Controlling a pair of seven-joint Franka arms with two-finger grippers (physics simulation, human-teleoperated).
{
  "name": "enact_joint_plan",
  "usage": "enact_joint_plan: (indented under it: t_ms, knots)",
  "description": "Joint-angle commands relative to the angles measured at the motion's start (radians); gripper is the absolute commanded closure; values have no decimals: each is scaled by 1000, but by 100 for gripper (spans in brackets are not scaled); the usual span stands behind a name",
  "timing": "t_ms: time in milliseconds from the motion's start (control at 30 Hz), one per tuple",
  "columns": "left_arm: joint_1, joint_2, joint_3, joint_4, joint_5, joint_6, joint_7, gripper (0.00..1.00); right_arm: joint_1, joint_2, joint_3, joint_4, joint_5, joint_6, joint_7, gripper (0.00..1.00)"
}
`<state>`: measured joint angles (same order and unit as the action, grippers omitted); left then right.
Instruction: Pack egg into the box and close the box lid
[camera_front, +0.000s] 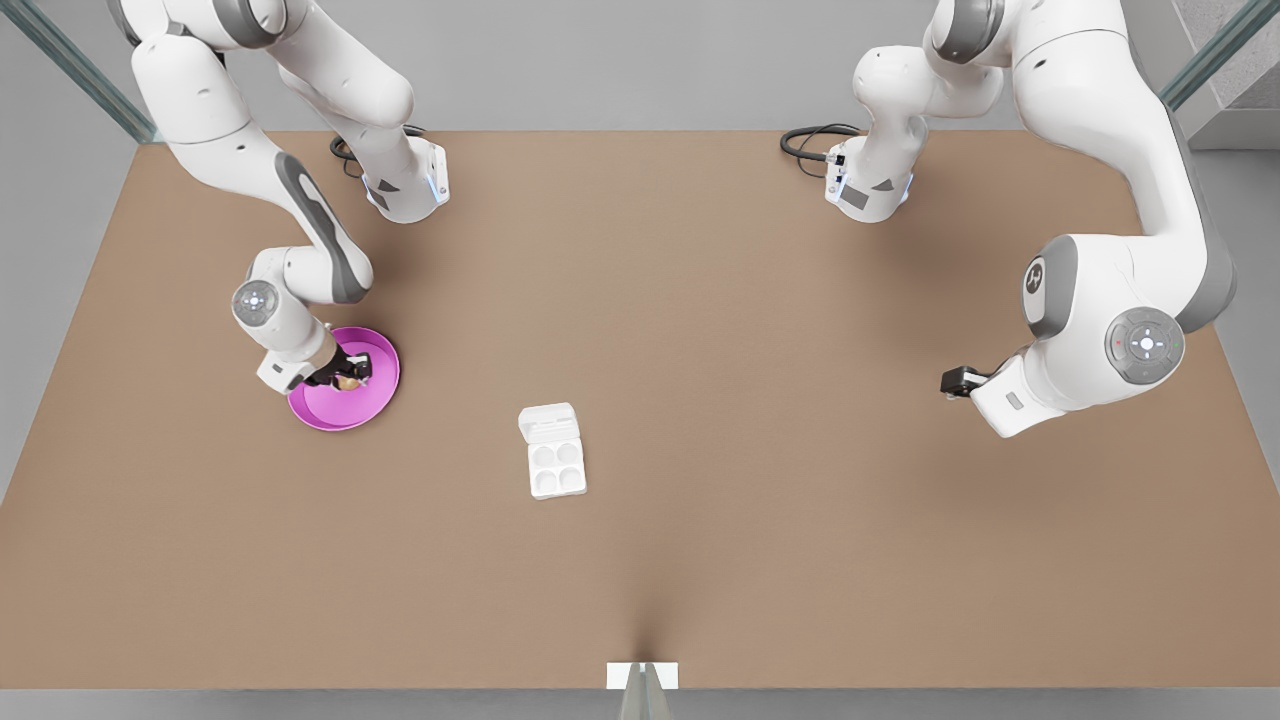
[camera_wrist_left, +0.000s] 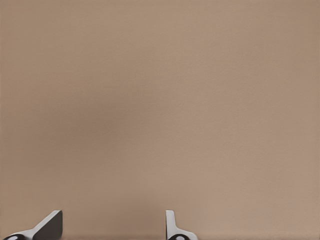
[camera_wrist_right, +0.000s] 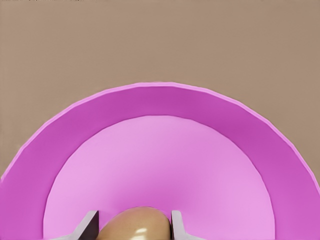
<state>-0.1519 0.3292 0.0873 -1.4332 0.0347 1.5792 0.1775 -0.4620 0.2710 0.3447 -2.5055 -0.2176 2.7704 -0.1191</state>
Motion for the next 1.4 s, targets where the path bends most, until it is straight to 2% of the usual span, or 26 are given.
enact_joint_plan:
  t_ms: [0, 133, 167, 333, 367, 433, 500, 567, 767, 967, 1100, 1367]
  knots:
    - [0, 2, 0, 0, 1, 4, -1, 0, 3, -13, 5, 2, -3, -5, 4, 41]
    - [0, 2, 0, 0, 1, 5, -1, 0, 13, -36, 5, 5, -2, -6, 3, 41]
    - [0, 2, 0, 0, 1, 5, -1, 0, -7, -39, 46, 11, -2, -8, 1, 41]
    - [0, 2, 0, 0, 1, 5, -3, 0, -4, -36, 71, 57, -2, -12, 1, 41]
    - [0, 2, 0, 0, 1, 5, -3, 0, -27, -41, 120, 68, -2, -18, 16, 41]
    - [0, 2, 0, 0, 1, 5, -3, 0, -11, -41, 122, 109, 0, -40, 18, 41]
    - [0, 2, 0, 0, 1, 5, -3, 0, -3, -39, 165, 162, 0, -43, 22, 42]
    - [0, 4, 0, 0, 1, 5, -3, 0, 6, -18, 207, 261, 1, -138, 47, 41]
    - [0, 4, 0, 0, 1, 5, -3, 0, 137, 160, 204, 519, 3, -265, 121, 42]
    - [0, 5, 0, 0, -1, 7, -3, 0, 244, 244, 197, 698, 6, -374, 202, 42]
    - [2, 8, 0, 0, -1, 15, -3, 0, 373, 320, 192, 852, 4, -453, 340, 42]
    - [3, 21, 0, 0, -2, 35, -6, 0, 523, 321, 191, 846, 3, -479, 661, 43]
